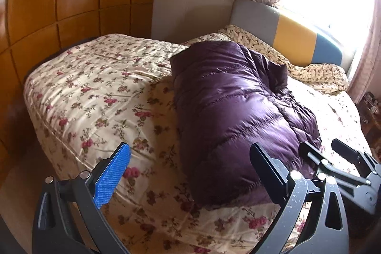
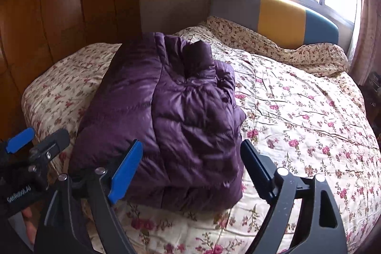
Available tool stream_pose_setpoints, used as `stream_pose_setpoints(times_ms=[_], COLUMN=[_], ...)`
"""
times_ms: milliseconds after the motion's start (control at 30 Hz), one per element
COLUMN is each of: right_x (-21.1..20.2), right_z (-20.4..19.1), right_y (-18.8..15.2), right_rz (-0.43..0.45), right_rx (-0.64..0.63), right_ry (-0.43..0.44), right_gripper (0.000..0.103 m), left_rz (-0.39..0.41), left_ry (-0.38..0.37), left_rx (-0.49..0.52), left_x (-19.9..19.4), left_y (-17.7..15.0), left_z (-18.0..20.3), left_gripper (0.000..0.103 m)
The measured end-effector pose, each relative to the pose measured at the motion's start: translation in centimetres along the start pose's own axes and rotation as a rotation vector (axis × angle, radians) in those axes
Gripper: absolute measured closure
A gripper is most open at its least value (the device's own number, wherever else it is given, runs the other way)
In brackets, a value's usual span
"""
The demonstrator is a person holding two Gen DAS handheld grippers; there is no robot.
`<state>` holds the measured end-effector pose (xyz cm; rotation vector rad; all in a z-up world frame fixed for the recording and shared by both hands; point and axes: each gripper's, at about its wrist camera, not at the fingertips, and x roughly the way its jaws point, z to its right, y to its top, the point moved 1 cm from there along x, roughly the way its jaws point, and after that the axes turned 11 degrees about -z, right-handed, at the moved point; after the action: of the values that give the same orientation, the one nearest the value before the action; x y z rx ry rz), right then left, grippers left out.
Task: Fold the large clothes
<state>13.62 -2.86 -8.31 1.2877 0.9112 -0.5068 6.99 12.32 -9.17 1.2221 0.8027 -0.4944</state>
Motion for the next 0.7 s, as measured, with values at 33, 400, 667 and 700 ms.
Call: stream_pose_setpoints(times_ms=[33, 400, 667, 700], right_x=[-0.12, -0.61, -0.55, -0.53], right_z=[-0.06, -0.06, -0.03, 0.03], right_y=[-0.23, -0.87, -1.02, -1.01], right_rz=[0.003, 0.014, 0.008, 0.009], right_rx=[-0.004, -0.011, -0.016, -0.012], right_ry=[-0.008, -0.038, -0.056, -0.053], right_gripper=[0.018, 0.013, 0.009, 0.009], left_rz=[0.003, 0.01, 0.008, 0.01], left_ry=[0.008, 0.047, 0.087, 0.091], left_rx=[0.003, -0.006, -0.009, -0.01], left_x=[-0.11, -0.89, -0.84, -0.86], left_y=[-0.13, -0.55, -0.78, -0.84], left_z=[0.09, 0.79, 0.75, 0.76], left_gripper=[0.004, 0.004, 0.004, 0.004])
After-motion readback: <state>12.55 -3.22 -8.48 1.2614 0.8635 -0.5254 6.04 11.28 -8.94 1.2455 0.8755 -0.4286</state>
